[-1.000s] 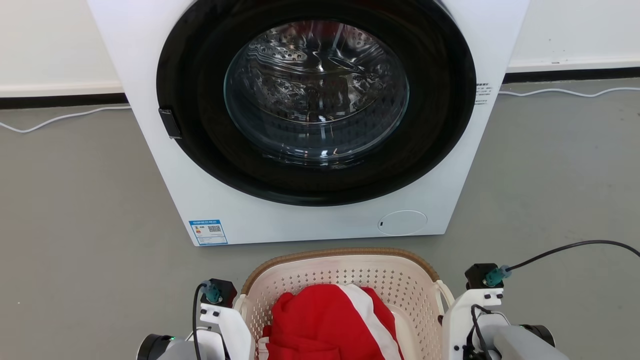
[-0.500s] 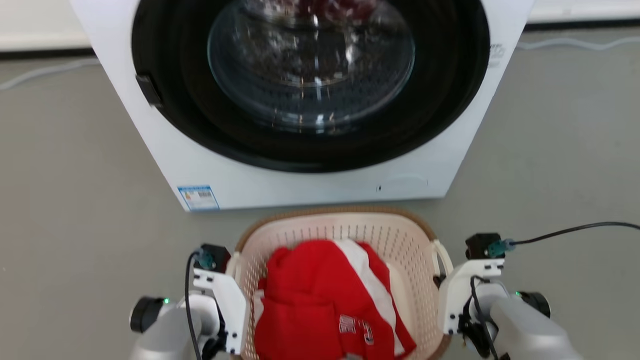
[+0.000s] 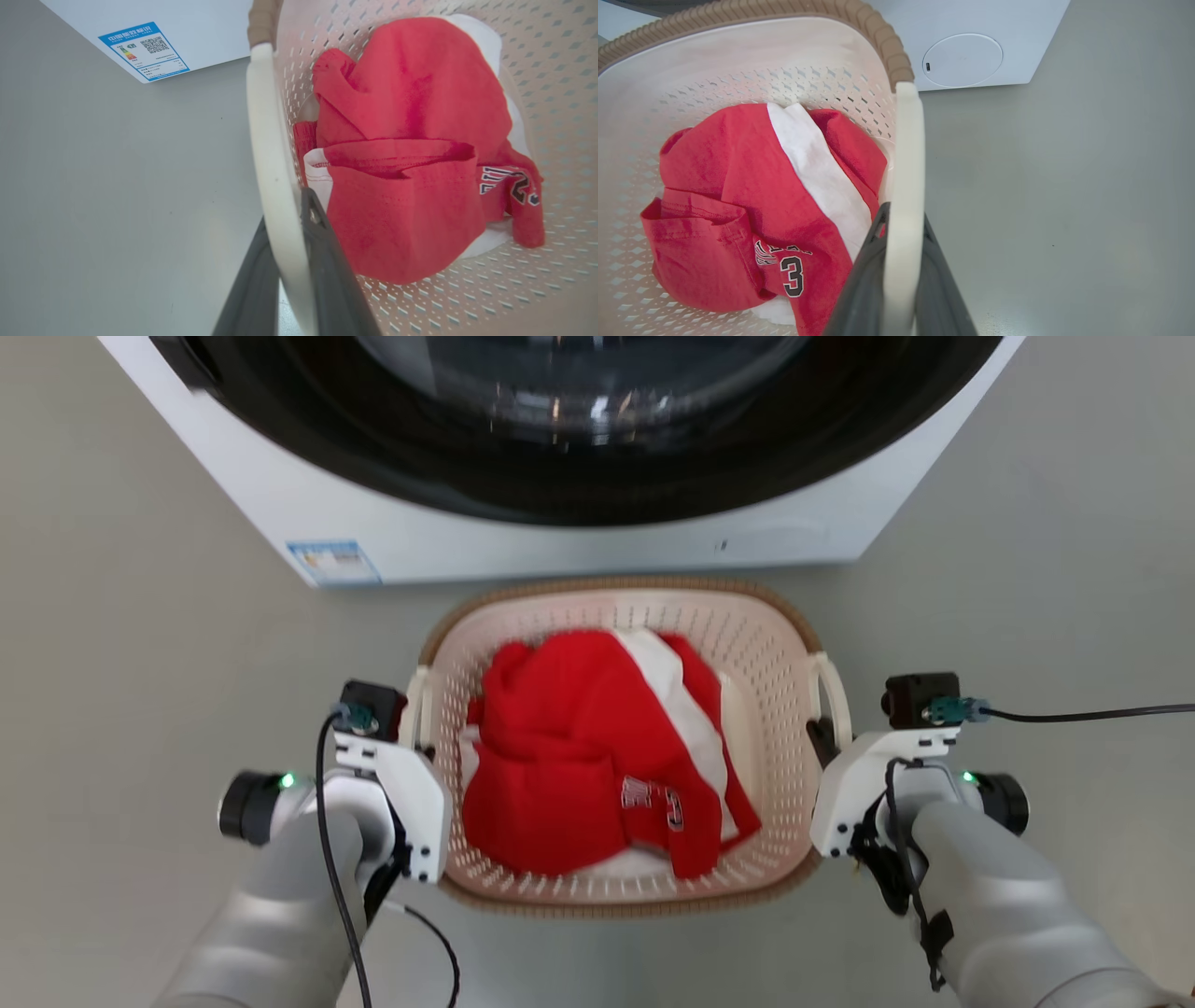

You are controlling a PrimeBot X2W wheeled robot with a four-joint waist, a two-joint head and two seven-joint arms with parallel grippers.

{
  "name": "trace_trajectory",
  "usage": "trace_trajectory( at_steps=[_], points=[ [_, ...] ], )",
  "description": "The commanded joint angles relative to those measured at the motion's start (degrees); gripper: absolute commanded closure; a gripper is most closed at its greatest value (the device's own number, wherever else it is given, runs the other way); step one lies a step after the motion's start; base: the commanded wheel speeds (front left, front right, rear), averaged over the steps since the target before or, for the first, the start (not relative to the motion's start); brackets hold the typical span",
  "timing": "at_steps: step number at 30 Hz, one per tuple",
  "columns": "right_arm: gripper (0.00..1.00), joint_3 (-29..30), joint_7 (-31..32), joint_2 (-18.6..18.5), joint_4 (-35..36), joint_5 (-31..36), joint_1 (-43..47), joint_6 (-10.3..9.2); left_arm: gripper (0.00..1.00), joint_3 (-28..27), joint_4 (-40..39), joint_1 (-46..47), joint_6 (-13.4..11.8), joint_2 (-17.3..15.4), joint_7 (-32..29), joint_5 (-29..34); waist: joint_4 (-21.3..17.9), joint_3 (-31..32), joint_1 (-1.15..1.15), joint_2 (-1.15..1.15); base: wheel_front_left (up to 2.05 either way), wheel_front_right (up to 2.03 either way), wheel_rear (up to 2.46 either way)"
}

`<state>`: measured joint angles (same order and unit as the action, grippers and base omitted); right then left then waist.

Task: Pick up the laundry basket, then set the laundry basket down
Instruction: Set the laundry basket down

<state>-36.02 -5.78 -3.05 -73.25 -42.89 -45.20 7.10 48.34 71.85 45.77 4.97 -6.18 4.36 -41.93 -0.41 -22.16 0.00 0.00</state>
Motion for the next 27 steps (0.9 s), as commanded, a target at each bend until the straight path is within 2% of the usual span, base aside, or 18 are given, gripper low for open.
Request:
trace_trajectory(
  at_steps=[1,13,22,27],
  points=[
    [1.0,-1.3,-1.8,0.2,0.8,0.6,-0.9,0.39,1.0,-0.8,-0.2,2.3,-0.7,-2.2,1.2,0.9,0.6,-4.1,0.0,0.0,0.0,0.0,0.0],
    [1.0,-2.0,-8.0,0.2,1.0,1.2,-4.5,0.39,1.0,-0.8,-0.2,8.1,-3.0,-2.1,8.8,2.0,1.7,-15.4,0.0,0.0,0.0,0.0,0.0],
    [1.0,-0.7,-9.1,0.1,0.4,3.1,-9.1,0.39,1.0,-2.2,-2.4,11.1,-4.4,-2.6,10.5,2.5,2.0,-20.8,0.0,0.0,0.0,0.0,0.0],
    [1.0,1.5,-9.2,-0.7,1.5,5.3,-11.5,0.39,1.0,-4.0,-7.0,12.0,-5.8,-3.9,10.6,4.0,2.1,-23.0,0.0,0.0,0.0,0.0,0.0]
  ],
)
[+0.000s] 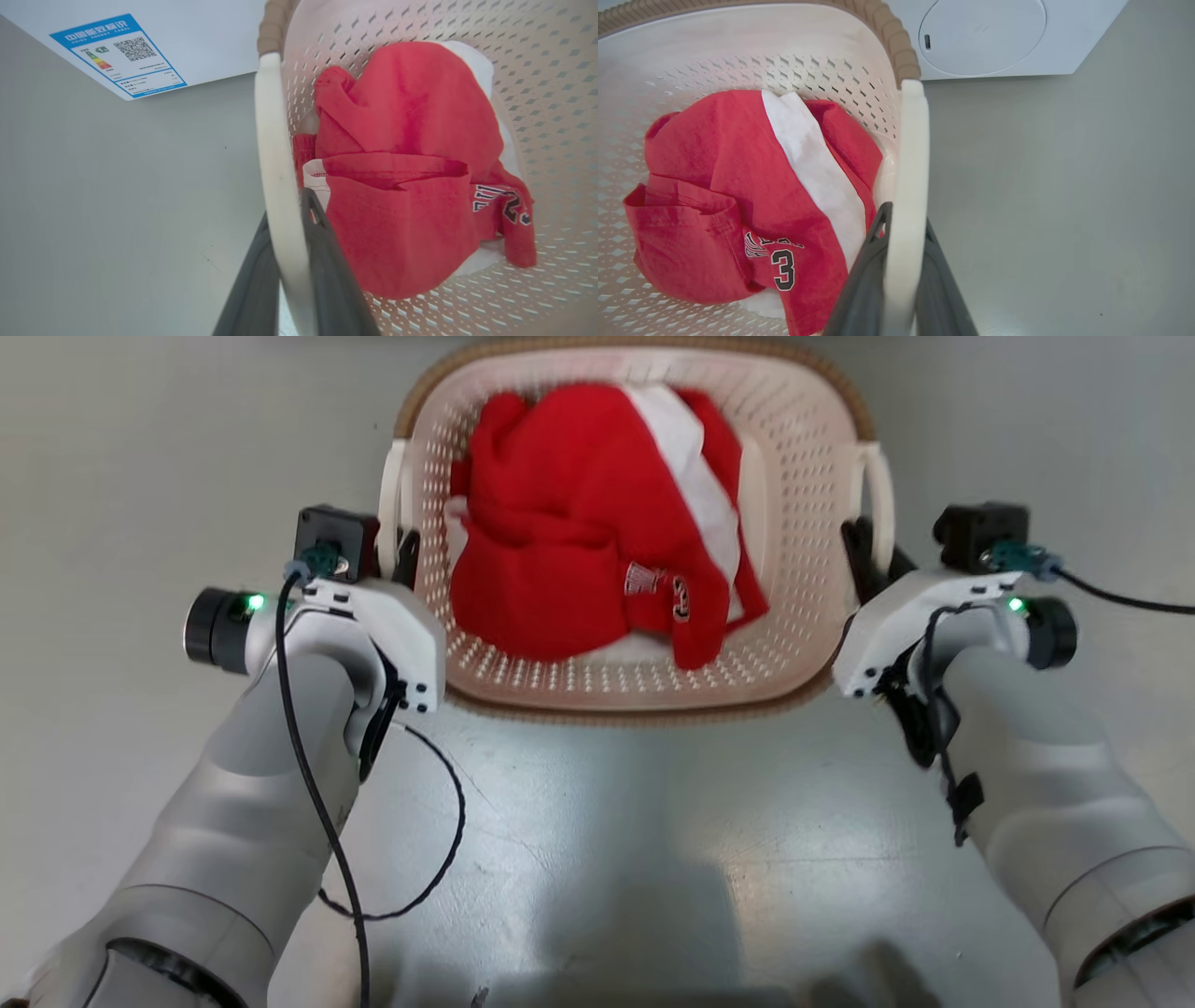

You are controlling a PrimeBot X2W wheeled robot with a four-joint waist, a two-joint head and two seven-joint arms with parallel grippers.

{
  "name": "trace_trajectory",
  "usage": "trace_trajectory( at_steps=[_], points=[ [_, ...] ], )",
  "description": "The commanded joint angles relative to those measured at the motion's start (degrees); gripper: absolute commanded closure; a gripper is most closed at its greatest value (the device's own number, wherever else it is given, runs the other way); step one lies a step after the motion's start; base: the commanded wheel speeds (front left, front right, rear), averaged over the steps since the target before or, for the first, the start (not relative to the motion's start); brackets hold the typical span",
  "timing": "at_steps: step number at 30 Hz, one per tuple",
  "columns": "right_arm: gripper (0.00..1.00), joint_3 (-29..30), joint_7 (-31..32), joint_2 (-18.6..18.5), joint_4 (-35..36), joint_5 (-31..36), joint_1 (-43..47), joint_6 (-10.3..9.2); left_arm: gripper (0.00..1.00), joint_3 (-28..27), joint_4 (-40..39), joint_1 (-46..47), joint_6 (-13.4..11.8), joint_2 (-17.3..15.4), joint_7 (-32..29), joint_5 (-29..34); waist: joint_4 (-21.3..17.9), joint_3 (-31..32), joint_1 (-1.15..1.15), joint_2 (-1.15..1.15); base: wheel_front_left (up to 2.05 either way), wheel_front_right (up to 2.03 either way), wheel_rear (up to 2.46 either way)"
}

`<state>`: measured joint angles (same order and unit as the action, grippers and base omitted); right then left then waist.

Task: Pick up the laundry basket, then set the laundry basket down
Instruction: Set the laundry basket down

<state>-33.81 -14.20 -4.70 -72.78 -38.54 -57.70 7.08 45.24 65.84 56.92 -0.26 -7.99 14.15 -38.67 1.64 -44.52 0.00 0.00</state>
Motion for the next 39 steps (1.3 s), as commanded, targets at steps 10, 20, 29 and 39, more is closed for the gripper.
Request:
trace_trajectory(
  at_steps=[10,20,29,39],
  points=[
    [1.0,5.4,-0.8,-0.3,4.3,6.9,0.5,0.41,1.0,-4.3,-5.2,0.2,-1.4,-2.8,0.8,3.9,0.3,-4.0,0.0,0.0,0.0,0.0,0.0],
    [1.0,10.8,-0.8,0.2,5.9,12.6,1.5,0.41,1.0,-6.8,-4.6,0.4,-0.4,-2.2,0.8,6.3,0.3,-5.7,0.0,0.0,0.0,0.0,0.0],
    [1.0,13.6,-0.8,1.0,6.0,15.3,1.8,0.41,1.0,-8.0,-3.5,1.3,0.4,-1.7,0.9,7.9,0.0,-6.7,0.0,0.0,0.0,0.0,0.0],
    [1.0,15.1,-0.8,1.6,5.5,16.5,2.1,0.41,1.0,-9.0,-2.6,1.6,0.8,-1.7,0.9,9.3,-0.2,-7.3,0.0,0.0,0.0,0.0,0.0]
  ],
)
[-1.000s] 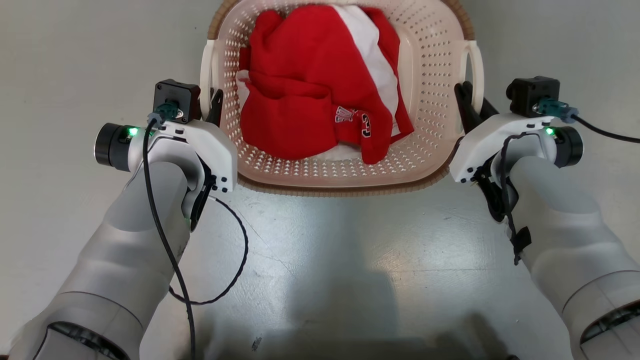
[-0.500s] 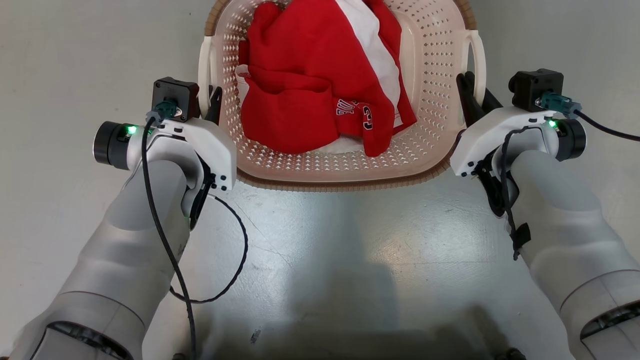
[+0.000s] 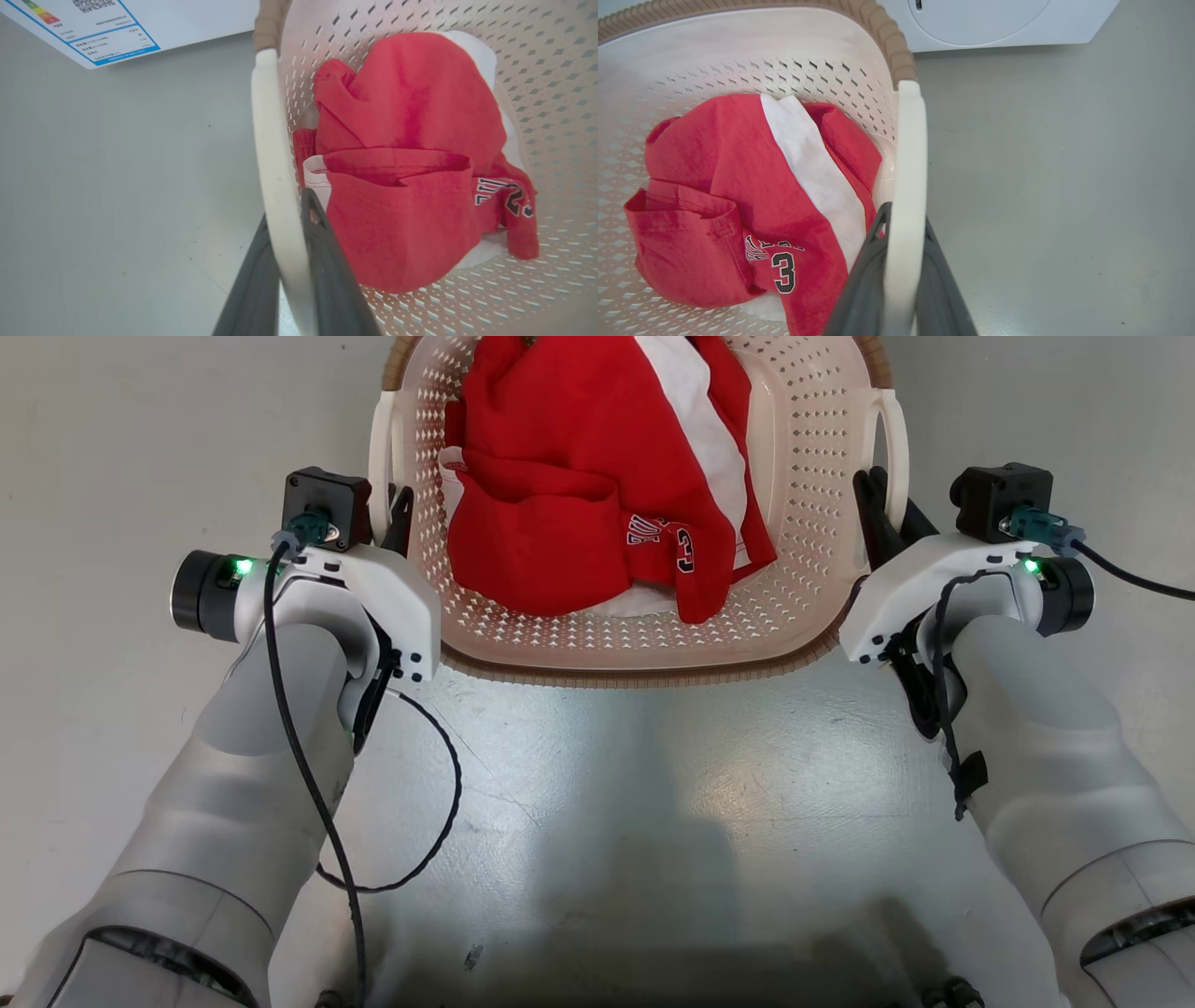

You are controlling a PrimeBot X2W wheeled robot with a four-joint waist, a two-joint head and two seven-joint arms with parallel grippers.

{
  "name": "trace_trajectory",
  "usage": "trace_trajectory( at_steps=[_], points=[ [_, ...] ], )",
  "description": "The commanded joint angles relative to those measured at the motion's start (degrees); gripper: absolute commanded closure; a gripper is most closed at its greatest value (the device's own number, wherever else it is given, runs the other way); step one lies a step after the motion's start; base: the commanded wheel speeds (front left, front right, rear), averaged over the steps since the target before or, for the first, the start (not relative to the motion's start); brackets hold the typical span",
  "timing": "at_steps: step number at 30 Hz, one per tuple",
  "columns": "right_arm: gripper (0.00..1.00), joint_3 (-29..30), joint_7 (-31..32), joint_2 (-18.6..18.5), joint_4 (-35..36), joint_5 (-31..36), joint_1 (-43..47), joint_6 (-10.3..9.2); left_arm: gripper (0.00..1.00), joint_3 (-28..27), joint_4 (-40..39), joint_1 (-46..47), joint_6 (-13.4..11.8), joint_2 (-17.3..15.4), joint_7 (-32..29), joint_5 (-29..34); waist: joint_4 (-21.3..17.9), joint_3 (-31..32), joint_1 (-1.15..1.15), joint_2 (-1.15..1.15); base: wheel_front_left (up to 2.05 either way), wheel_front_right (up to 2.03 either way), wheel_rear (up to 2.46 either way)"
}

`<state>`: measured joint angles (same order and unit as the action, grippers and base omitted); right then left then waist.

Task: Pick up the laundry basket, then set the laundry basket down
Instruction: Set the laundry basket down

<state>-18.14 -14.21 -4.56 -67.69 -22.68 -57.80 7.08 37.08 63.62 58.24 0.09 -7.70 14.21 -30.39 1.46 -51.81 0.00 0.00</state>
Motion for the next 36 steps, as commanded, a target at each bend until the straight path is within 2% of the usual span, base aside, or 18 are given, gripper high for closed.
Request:
trace_trajectory(
  at_steps=[1,5,6,7,8,9,10,14,22,36],
  points=[
    [1.0,-0.5,-0.8,1.5,0.5,0.7,2.2,0.41,1.0,-0.9,-0.1,0.2,0.5,-2.0,0.8,1.1,-0.1,0.0,0.0,0.0,0.0,0.0,0.0],
    [1.0,0.2,-0.8,1.6,0.3,1.0,2.2,0.41,1.0,-1.4,0.6,0.0,0.6,-1.5,0.8,1.4,-0.1,-0.1,0.0,0.0,0.0,0.0,0.0],
    [0.97,0.5,-0.8,1.6,0.4,1.0,2.2,0.41,0.83,-1.5,1.0,0.0,0.5,-1.4,0.8,1.4,-0.2,-0.1,0.0,0.0,0.0,0.0,0.0],
    [0.71,0.8,-0.8,1.6,0.6,1.2,2.2,0.41,0.52,-1.6,1.6,-0.1,0.3,-1.3,0.8,1.3,-0.2,-0.1,0.0,0.0,0.0,0.0,0.0],
    [0.53,1.2,-0.8,1.6,0.8,1.5,2.2,0.41,0.15,-1.7,2.2,0.0,0.1,-1.2,0.8,1.3,-0.3,-0.1,0.0,0.0,0.0,0.0,0.0],
    [0.21,1.7,-0.8,1.6,0.9,1.7,2.3,0.41,0.0,-1.9,2.5,0.1,-0.1,-1.0,0.8,1.2,-0.4,0.0,0.0,0.0,0.0,0.0,0.0],
    [0.0,2.2,-0.8,1.6,0.8,1.8,2.4,0.41,0.0,-2.0,2.8,0.1,-0.5,-0.9,0.8,1.2,-0.4,0.0,0.0,0.0,0.0,0.0,0.0],
    [0.0,3.3,-0.8,1.7,0.2,2.4,2.5,0.41,0.0,-2.7,3.1,0.2,-1.2,-0.8,0.8,1.1,-0.3,0.3,0.0,0.0,0.0,0.0,0.0],
    [0.0,5.4,-0.8,1.7,1.9,3.6,4.7,0.41,0.0,-3.4,5.9,-0.6,-0.7,-0.3,0.8,0.3,-0.6,2.8,0.0,0.0,0.0,0.0,0.0],
    [0.0,13.1,-0.8,1.0,7.6,6.9,11.6,0.41,0.0,-8.1,-0.5,-6.4,-0.4,-0.5,0.8,-0.7,-0.7,12.0,0.0,0.0,0.0,0.0,0.0]
  ],
)
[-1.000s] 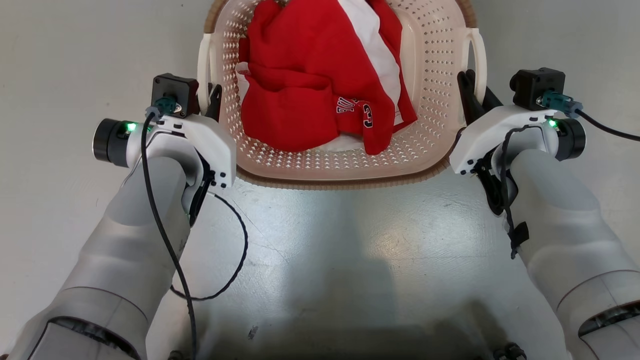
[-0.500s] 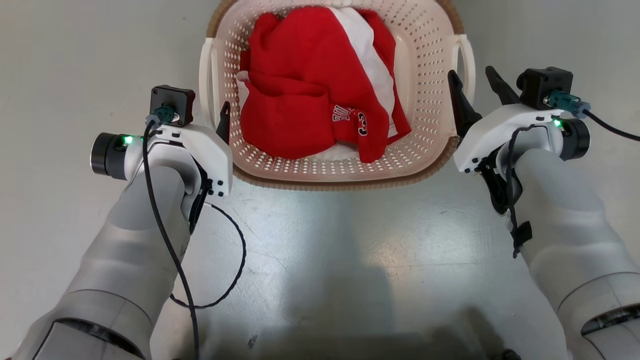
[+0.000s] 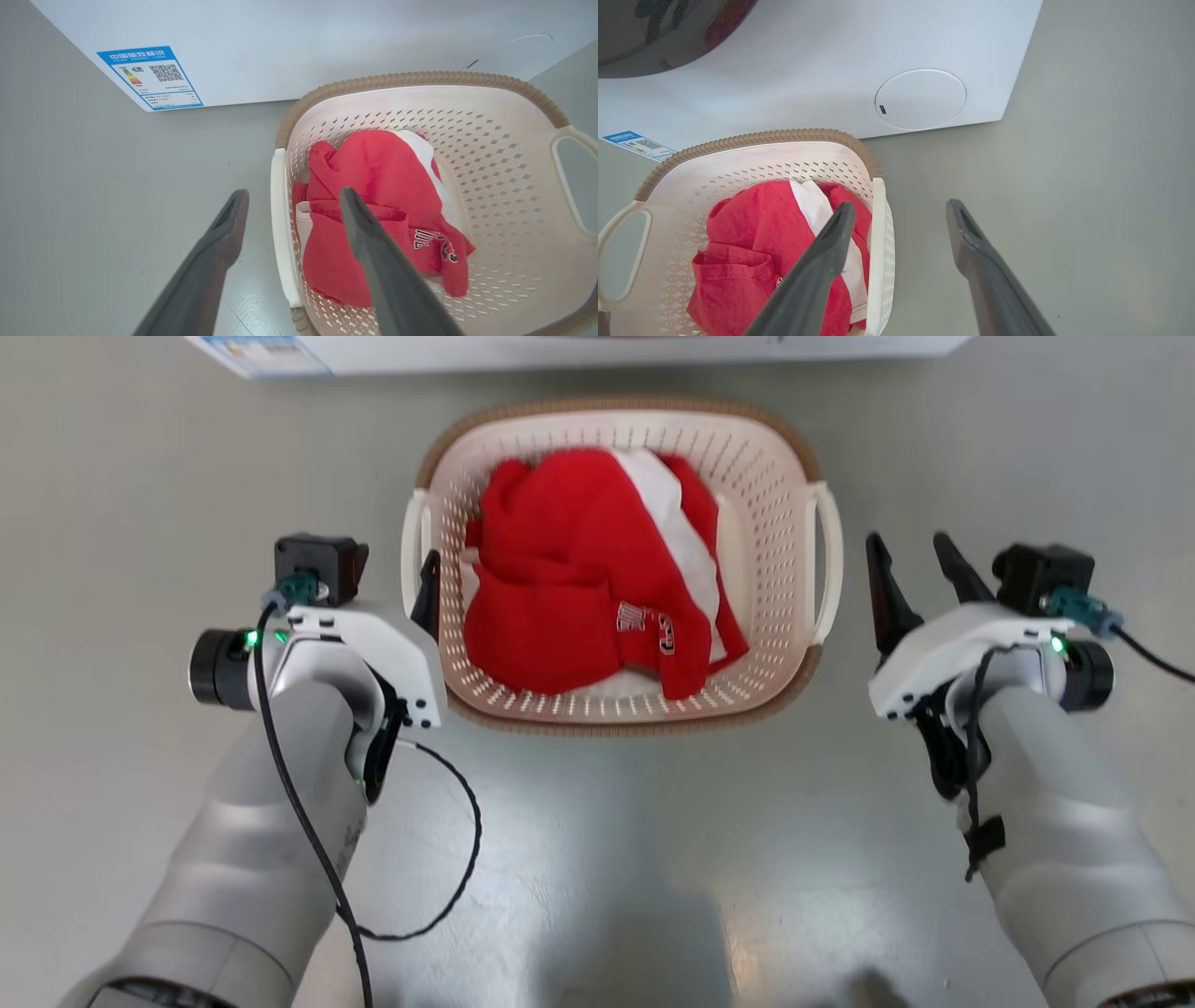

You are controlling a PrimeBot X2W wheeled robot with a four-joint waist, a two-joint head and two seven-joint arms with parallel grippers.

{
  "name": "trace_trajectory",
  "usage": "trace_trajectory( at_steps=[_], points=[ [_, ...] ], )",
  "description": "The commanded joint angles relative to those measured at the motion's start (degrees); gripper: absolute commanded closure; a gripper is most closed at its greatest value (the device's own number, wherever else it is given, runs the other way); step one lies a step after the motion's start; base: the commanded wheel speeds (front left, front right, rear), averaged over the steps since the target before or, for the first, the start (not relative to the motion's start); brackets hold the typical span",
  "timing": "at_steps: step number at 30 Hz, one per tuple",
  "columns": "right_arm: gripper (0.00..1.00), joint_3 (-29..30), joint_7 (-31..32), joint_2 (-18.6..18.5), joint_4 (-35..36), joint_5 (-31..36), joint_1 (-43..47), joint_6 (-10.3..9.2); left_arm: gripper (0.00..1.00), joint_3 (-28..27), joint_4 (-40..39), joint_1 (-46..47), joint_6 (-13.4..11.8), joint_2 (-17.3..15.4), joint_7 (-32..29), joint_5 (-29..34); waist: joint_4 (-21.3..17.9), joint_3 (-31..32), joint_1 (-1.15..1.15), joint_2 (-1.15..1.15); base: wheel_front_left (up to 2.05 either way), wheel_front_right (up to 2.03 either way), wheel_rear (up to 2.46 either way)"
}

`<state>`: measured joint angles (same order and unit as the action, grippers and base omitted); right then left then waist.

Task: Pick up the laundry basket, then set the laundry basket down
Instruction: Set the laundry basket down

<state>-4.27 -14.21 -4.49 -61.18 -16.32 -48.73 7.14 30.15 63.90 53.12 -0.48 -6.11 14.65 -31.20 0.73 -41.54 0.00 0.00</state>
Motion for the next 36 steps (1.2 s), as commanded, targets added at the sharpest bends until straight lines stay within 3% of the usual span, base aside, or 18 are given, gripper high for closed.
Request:
trace_trajectory(
  at_steps=[1,19,36],
  points=[
    [0.0,-0.3,-0.8,0.8,1.3,0.9,3.0,0.35,0.0,-1.6,-1.3,-1.9,0.2,-2.1,0.3,0.2,0.0,2.5,0.0,0.0,0.0,0.0,0.0],
    [0.0,5.3,-0.8,-2.2,8.3,7.3,12.0,0.35,0.0,-9.4,-11.4,-16.6,2.2,-2.4,0.3,3.4,1.0,20.8,0.0,0.0,0.0,0.0,0.0],
    [0.0,6.7,-0.8,-2.8,26.5,9.5,27.7,0.35,0.0,-19.9,-29.2,-35.4,2.9,-2.3,0.3,9.2,1.1,34.2,0.0,0.0,0.0,0.0,0.0]
  ],
)
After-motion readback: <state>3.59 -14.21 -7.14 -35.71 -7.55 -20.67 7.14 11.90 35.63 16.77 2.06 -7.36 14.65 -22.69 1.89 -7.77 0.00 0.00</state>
